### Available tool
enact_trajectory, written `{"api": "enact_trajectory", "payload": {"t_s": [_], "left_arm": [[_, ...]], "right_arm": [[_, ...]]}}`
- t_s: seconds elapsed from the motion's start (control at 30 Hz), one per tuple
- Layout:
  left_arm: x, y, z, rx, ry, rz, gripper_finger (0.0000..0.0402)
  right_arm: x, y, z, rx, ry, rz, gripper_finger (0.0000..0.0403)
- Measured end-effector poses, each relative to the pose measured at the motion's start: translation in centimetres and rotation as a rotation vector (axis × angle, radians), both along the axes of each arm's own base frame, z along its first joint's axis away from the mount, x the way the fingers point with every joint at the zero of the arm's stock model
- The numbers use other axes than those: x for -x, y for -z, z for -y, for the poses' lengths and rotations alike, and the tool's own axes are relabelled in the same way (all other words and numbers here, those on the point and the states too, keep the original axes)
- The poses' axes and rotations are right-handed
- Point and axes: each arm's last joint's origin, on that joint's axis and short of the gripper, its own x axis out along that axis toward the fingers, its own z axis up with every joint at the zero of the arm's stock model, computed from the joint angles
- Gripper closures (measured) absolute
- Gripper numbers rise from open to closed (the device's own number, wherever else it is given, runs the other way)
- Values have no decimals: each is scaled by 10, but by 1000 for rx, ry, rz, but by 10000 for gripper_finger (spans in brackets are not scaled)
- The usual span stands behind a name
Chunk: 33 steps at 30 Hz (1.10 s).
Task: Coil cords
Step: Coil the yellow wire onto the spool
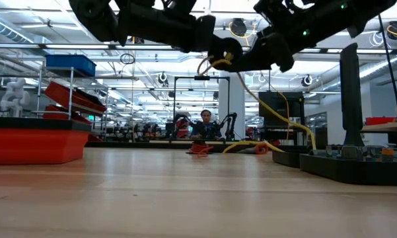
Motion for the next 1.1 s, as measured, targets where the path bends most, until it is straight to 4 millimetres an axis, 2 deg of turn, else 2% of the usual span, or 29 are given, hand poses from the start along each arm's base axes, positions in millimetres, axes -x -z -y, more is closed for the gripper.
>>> {"api": "enact_trajectory", "payload": {"t_s": [0.13, 0.4, 0.53, 0.67, 0.77, 0.87, 1.1], "left_arm": [[0, 2, 0, -75, -39, -51, 401], [1, 14, -3, -99, -53, -195, 401], [0, 15, 3, -77, 17, -194, 401], [-1, 8, 8, -32, 92, -95, 401], [-1, 1, 9, 0, 127, -2, 401], [0, -7, 7, 15, 78, 84, 401], [-1, -17, 3, 10, -7, 203, 401]], "right_arm": [[5, -11, -6, 8, -7, 14, 402], [24, -38, -10, 81, 39, 76, 403], [37, -45, 0, 106, 161, 49, 403], [43, -37, 17, 48, 258, -25, 403], [41, -28, 24, 22, 299, -68, 403], [35, -22, 24, 5, 283, -70, 403], [11, -20, 20, -3, 199, 62, 403]]}}
